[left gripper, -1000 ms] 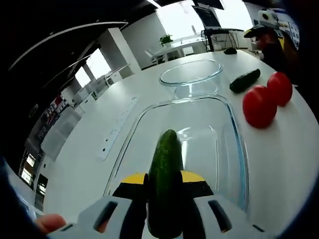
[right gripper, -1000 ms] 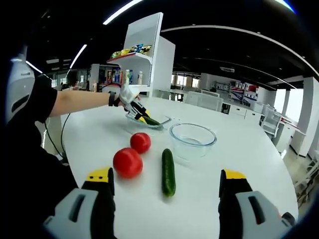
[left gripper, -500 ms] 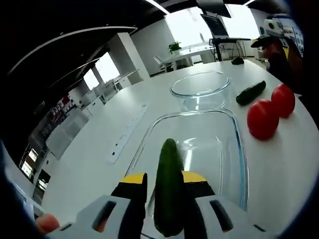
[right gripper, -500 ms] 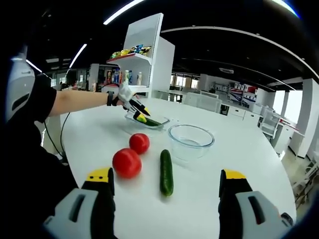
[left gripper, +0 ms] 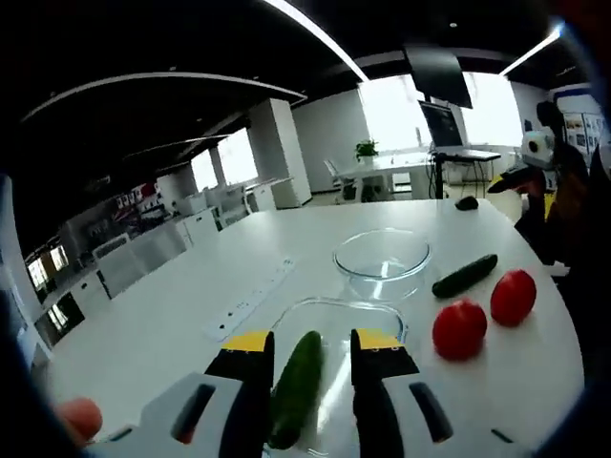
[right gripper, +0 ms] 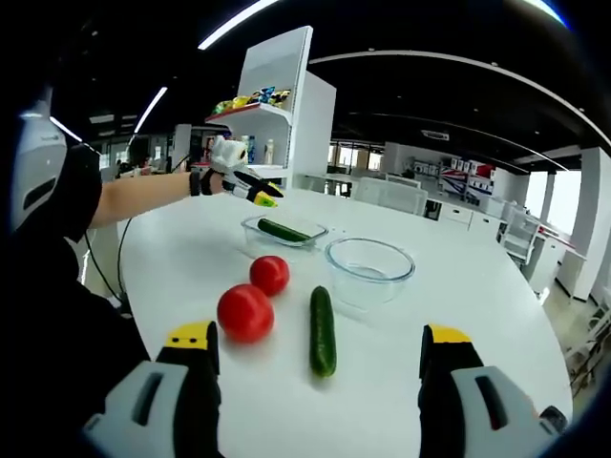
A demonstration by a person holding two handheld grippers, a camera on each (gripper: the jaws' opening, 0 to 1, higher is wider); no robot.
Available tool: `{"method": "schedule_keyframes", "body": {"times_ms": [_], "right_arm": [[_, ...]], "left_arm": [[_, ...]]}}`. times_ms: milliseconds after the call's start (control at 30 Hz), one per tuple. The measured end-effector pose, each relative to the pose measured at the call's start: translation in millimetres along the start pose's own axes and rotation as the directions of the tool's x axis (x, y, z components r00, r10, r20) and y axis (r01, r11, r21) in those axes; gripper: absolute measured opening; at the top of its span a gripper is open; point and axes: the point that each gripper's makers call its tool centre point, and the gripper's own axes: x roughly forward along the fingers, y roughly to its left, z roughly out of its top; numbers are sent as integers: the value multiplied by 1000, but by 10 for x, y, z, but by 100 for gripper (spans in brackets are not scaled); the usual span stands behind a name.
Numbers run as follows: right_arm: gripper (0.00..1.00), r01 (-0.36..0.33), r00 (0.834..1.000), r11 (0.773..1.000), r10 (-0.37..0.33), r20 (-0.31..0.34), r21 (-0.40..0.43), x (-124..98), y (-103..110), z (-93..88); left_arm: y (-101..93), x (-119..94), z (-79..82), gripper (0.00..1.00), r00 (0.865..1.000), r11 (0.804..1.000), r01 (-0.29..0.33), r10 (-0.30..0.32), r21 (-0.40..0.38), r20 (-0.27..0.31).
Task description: Sort the scattered tomatoes and cucumbers on the table and place them into their respective storage containers
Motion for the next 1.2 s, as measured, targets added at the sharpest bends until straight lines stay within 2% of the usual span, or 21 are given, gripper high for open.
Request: {"method": "schedule_keyframes", "body": {"times_ms": [33, 267, 333, 367, 400, 433, 567, 600, 733, 833, 933, 1033, 1200], "right_arm": [[81, 0, 1000, 1000, 0, 1, 0, -3, 0, 2], [81, 19, 999, 1000, -19, 30, 3, -39, -38, 74], [81, 26, 999, 1000, -26, 43, -1, -51, -47, 103], [81, 34, 998, 999, -34, 49, 0, -58, -60, 117], [81, 38, 998, 999, -38, 53, 2, -64, -68, 124], [81, 40, 998, 999, -40, 57, 3, -72, -73, 131], [81, 42, 997, 999, -43, 61, 9, -82, -93, 133], [81, 44, 997, 999, -44, 60, 7, -83, -97, 133], [80, 38, 997, 999, -39, 68, 4, -82, -80, 166], [80, 30, 997, 1000, -29, 71, -1, -84, -47, 186], [80, 24, 998, 1000, -24, 66, -9, -94, -30, 190], [80, 27, 998, 1000, -26, 64, -13, -112, -39, 201], [80, 27, 997, 999, -26, 67, -21, -132, -35, 243]], "left_arm": [[-64, -40, 51, 32, 1000, 1000, 16, -16, -7, 14], [-505, -320, 418, 39, 997, 999, 6, -10, 50, 77], [-650, -450, 489, 39, 997, 999, -12, 9, 41, 78], [-769, -500, 536, 38, 995, 1000, 14, -14, 4, 102], [-900, -562, 555, 39, 993, 999, 35, -31, -35, 111], [-991, -617, 550, 39, 994, 998, 42, -38, -38, 107], [-1409, -825, 517, 48, 994, 998, 59, -58, -12, 88], [-1583, -873, 568, 49, 987, 994, 110, -107, -13, 124], [-1918, -1011, 567, 55, 977, 984, 162, -149, -78, 151], [-2005, -1029, 472, 62, 984, 988, 137, -127, -74, 123], [-2081, -1034, 298, 66, 992, 989, 109, -101, -97, 77], [-2111, -1023, 160, 70, 996, 992, 71, -66, -102, 54], [-2013, -1046, -63, 78, 1000, 992, -13, 14, -125, 10]]}}
